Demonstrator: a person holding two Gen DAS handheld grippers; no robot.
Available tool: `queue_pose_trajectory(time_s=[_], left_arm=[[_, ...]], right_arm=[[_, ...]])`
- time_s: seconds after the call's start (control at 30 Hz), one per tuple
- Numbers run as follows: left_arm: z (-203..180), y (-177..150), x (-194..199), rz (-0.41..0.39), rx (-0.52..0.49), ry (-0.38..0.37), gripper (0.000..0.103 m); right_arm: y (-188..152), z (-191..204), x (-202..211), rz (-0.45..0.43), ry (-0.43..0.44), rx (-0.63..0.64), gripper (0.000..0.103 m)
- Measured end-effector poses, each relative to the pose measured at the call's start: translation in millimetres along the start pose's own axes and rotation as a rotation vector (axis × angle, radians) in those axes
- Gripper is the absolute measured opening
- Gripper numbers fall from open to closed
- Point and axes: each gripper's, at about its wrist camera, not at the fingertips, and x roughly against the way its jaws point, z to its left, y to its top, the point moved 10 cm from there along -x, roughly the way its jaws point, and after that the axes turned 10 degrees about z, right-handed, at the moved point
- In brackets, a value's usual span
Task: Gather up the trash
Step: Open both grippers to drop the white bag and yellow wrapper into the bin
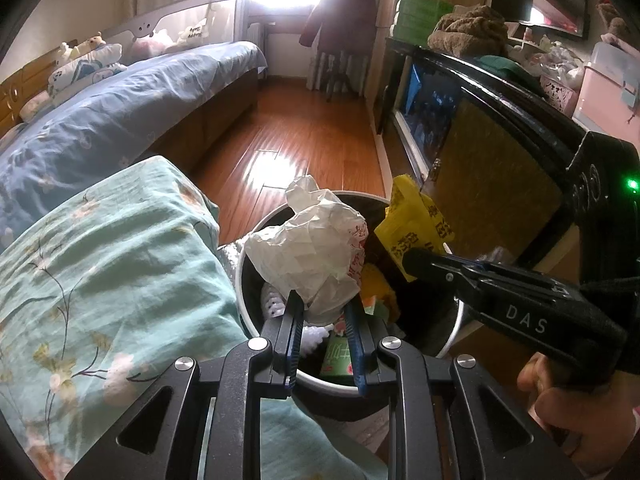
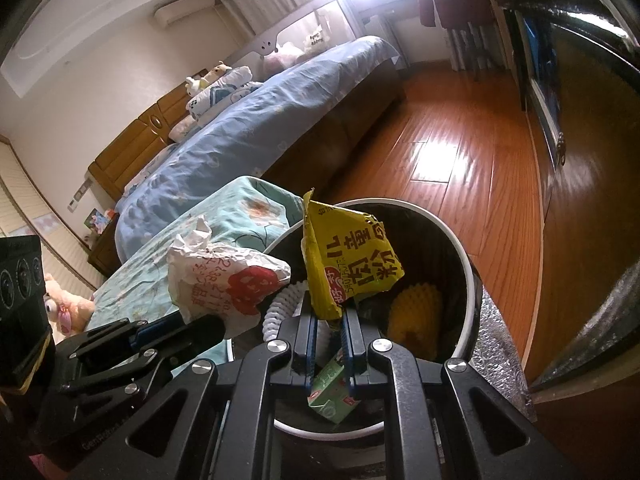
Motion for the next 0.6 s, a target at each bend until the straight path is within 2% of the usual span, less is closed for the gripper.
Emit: queue_pose_trajectory(time_s=[0.6], left_arm=[[0.0,2.7,-3.6,0.013,-0.008,0.007,0.020]], right_arm=[[1.5,-3.4,-3.8,0.005,-0.003,-0.005,0.011]])
